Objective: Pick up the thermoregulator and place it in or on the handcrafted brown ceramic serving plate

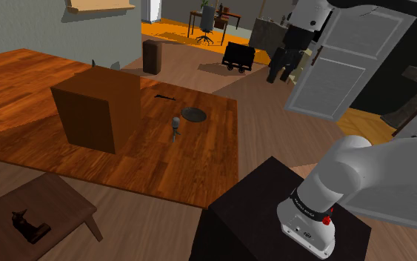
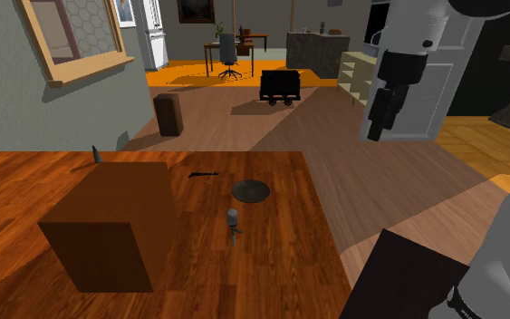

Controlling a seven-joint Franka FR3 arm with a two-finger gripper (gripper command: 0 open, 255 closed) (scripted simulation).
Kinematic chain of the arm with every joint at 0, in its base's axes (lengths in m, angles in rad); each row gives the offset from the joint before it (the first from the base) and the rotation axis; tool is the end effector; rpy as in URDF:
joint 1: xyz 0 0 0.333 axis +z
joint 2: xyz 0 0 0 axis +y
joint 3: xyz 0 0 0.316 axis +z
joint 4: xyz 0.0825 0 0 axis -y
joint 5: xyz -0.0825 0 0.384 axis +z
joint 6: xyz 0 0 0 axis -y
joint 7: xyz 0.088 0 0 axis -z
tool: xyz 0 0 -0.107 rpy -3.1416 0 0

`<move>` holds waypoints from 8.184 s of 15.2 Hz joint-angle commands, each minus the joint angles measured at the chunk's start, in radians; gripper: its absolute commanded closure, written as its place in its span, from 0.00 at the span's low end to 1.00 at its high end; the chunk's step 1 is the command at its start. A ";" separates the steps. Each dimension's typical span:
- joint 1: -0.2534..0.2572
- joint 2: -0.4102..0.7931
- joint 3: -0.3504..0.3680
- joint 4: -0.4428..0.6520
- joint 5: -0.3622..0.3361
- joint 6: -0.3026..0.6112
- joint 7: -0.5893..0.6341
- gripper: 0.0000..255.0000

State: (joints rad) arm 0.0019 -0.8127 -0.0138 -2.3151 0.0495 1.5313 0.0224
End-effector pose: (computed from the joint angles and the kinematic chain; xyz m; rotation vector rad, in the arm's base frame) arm 0.2958 0.0004 0.6145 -3.0813 0.0423 -0.0438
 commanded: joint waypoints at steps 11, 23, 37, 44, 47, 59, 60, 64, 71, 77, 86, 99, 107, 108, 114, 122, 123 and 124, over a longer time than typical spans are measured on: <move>0.041 0.209 0.005 -0.137 0.029 0.370 -0.071 0.00; 0.098 0.615 0.016 -0.104 0.089 0.770 -0.175 0.00; 0.136 1.154 0.062 0.190 0.159 1.047 -0.300 0.00; 0.140 1.247 0.071 0.221 0.167 1.111 -0.309 0.00; 0.141 1.267 0.073 0.227 0.169 1.125 -0.311 0.00; 0.141 1.267 0.073 0.227 0.169 1.125 -0.311 1.00; 0.141 1.267 0.073 0.226 0.169 1.125 -0.311 1.00; 0.142 1.256 0.071 0.226 0.167 1.115 -0.308 1.00; 0.146 1.181 0.063 0.225 0.154 1.042 -0.290 1.00; 0.148 1.123 0.058 0.233 0.143 0.976 -0.275 1.00; 0.089 1.131 0.031 0.325 0.149 0.880 -0.351 1.00; -0.098 1.385 -0.022 0.734 0.176 0.688 -0.573 1.00; -0.154 1.523 -0.028 0.910 0.183 0.640 -0.627 1.00; -0.155 1.530 -0.027 0.907 0.184 0.649 -0.629 1.00; -0.156 1.573 -0.023 0.897 0.191 0.702 -0.641 1.00; -0.157 1.586 -0.022 0.896 0.193 0.716 -0.644 1.00; -0.157 1.586 -0.022 0.896 0.193 0.716 -0.644 1.00; -0.157 1.586 -0.022 0.896 0.193 0.716 -0.644 1.00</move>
State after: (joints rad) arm -0.1549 0.7733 -0.0353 -1.4190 0.2424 2.2470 -0.6213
